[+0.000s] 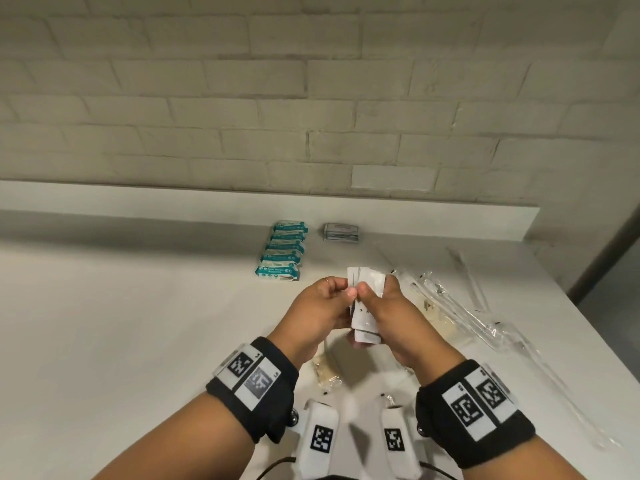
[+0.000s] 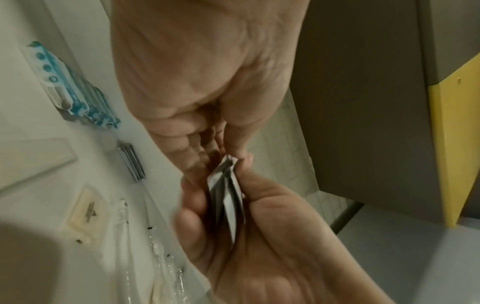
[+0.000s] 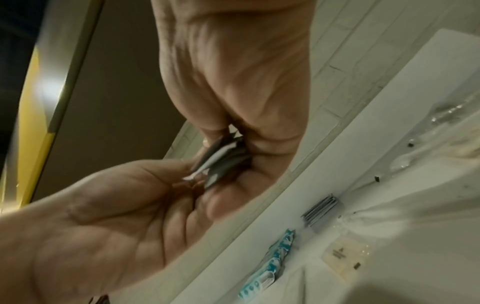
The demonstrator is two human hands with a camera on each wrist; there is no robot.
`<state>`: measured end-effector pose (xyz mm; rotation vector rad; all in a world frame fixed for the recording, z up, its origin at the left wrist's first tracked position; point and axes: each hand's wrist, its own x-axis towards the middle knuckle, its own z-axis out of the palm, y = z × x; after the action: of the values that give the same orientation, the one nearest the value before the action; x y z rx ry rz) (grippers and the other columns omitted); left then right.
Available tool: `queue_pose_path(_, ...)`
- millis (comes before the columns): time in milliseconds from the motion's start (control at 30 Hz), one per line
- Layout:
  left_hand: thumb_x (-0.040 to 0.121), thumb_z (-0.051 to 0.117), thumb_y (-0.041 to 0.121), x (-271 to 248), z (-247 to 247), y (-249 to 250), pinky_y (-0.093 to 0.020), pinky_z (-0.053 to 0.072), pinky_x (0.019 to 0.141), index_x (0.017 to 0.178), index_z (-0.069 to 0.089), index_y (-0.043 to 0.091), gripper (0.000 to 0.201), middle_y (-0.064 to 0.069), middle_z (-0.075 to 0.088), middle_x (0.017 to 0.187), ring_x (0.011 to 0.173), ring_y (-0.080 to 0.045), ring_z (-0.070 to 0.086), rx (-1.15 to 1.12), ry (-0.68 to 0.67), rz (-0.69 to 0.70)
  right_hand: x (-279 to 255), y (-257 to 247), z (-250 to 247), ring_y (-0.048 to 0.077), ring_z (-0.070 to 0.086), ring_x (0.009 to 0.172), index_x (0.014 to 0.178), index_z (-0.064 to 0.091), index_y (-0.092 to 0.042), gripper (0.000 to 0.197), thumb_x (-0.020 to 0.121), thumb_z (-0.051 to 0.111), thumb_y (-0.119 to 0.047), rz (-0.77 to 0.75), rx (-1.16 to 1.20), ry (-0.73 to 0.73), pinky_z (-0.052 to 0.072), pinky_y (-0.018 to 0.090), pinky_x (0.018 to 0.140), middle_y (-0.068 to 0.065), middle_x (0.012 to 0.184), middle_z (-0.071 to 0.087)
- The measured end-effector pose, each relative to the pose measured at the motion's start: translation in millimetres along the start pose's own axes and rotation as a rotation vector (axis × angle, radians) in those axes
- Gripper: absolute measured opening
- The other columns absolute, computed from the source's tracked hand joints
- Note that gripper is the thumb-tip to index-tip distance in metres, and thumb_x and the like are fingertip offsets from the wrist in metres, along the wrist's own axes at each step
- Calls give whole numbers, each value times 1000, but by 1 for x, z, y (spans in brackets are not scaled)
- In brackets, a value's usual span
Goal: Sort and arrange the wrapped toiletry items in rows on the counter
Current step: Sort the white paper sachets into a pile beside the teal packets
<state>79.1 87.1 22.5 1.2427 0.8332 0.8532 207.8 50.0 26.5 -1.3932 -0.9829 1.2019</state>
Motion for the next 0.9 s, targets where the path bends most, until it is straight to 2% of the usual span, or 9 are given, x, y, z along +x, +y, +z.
queue_pose_path(133, 90, 64, 25, 1, -8, 3, -15, 48, 76, 107, 64, 16, 19, -1, 70, 100, 90, -9, 65, 117, -59, 15, -4, -3, 1, 16, 59, 65, 118, 44, -24, 24, 100, 41, -40, -19, -110, -22, 45, 24, 44, 4, 88, 62)
queue_pose_path(200, 89, 66, 28, 1, -9, 4, -17, 48, 83, 116, 61, 21, 28, 2, 69, 107, 99, -11, 64, 98, -169, -41, -5, -5, 5, 15, 61, 75, 127, 44, -30, 29, 101, 39, -41, -25, -118, -46, 47, 25, 52, 1, 98, 64)
queue_pose_path(267, 87, 61, 27, 3, -7, 5, -32, 45, 99, 123, 58, 15, 37, -5, 67, 114, 111, -19, 61, -3, -258, -101, -5, -6, 12, 15, 63, 94, 134, 41, -33, 35, 100, 38, -43, -40, -124, -50, 51, 28, 66, 1, 116, 63)
queue_pose_path(367, 96, 45, 13, 6, -5, 9, -40, 45, 100, 123, 57, 4, 30, -17, 63, 117, 111, -25, 59, -128, -283, -138, 0, -3, 19, 17, 57, 114, 140, 35, -31, 42, 100, 39, -43, -29, -39, 28, 49, 34, 90, 2, 133, 55)
queue_pose_path(467, 97, 38, 4, 12, -6, 10, -46, 41, 102, 124, 57, 2, 33, -23, 59, 122, 110, -31, 56, -184, -189, -134, 1, -5, 17, 14, 62, 90, 139, 35, -32, 39, 100, 45, -30, 52, 216, 0, 47, 29, 61, 0, 126, 60)
queue_pose_path(600, 96, 38, 6, 15, -5, 11, -42, 44, 95, 121, 60, 6, 33, -14, 67, 110, 103, -29, 60, -297, -118, -133, -1, -3, 10, 12, 61, 78, 143, 31, -30, 65, 91, 56, 1, 45, 252, -83, 37, 26, 56, 1, 115, 62)
queue_pose_path(767, 88, 62, 18, 16, -3, 10, -37, 50, 82, 107, 67, 10, 22, -7, 68, 103, 98, -26, 63, -263, -98, -167, -2, -8, 8, 7, 66, 80, 153, 3, -31, 94, 88, 60, 7, 103, 113, -123, 38, 25, 54, 6, 142, 49)
queue_pose_path(867, 95, 56, 19, 19, -1, 15, -33, 53, 60, 92, 62, 6, 14, -8, 66, 85, 73, -24, 67, -299, 2, -164, -4, -15, 6, 12, 63, 64, 154, -5, -29, 109, 82, 73, -5, 42, -70, -63, 41, 24, 52, 8, 97, 65)
queue_pose_path(900, 96, 55, 18, 20, 0, 18, -29, 49, 53, 87, 59, 9, 13, -6, 63, 76, 64, -21, 64, -320, 48, -158, -6, -17, 6, 12, 63, 68, 153, -4, -32, 114, 77, 79, -13, -5, -186, -28, 43, 23, 57, 11, 97, 65)
